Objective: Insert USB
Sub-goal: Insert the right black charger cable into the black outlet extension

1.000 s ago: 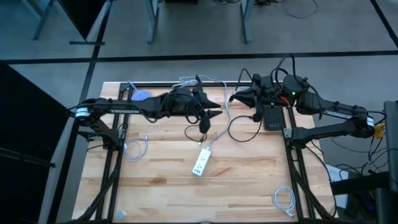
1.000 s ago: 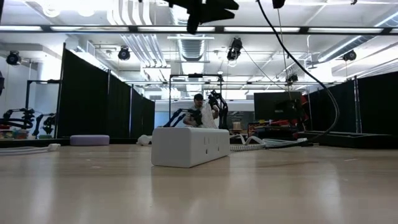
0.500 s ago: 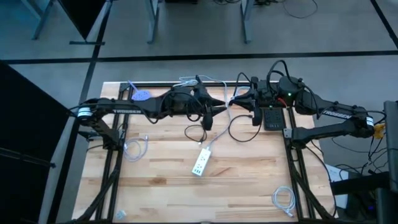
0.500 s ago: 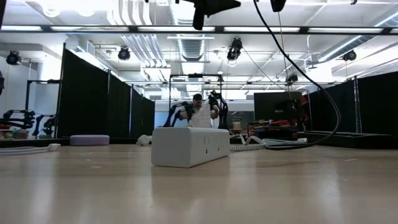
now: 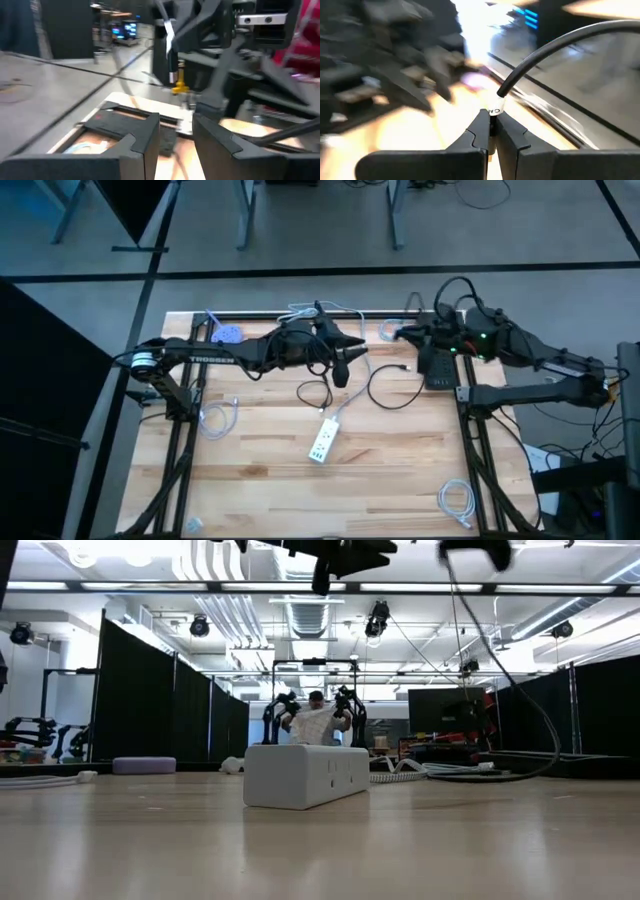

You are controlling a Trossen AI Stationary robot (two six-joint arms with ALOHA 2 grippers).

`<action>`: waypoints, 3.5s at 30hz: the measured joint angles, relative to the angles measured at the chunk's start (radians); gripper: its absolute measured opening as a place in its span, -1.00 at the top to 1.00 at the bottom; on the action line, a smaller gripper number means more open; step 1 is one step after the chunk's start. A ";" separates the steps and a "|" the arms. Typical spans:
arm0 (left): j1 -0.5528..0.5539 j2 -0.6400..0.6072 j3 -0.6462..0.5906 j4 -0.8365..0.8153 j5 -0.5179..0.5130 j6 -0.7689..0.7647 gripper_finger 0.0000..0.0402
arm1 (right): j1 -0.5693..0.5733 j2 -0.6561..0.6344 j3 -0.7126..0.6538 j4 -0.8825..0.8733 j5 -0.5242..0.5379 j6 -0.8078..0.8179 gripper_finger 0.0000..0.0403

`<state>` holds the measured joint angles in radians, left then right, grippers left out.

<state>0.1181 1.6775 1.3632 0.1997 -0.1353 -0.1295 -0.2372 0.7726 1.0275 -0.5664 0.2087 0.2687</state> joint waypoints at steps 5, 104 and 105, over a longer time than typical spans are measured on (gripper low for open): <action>0.008 0.029 0.000 -0.006 -0.040 0.019 0.49 | 0.048 -0.049 0.000 -0.212 0.180 0.089 1.00; 0.003 0.186 0.214 0.032 -0.419 0.513 0.45 | 0.121 0.298 -0.002 0.528 0.489 0.140 1.00; 0.003 0.187 0.214 0.028 -0.425 0.513 0.45 | 0.121 0.298 -0.002 0.528 0.492 0.139 1.00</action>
<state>0.1211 1.8641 1.5772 0.2281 -0.5605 0.3836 -0.1158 1.0706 1.0260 -0.0380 0.7005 0.4080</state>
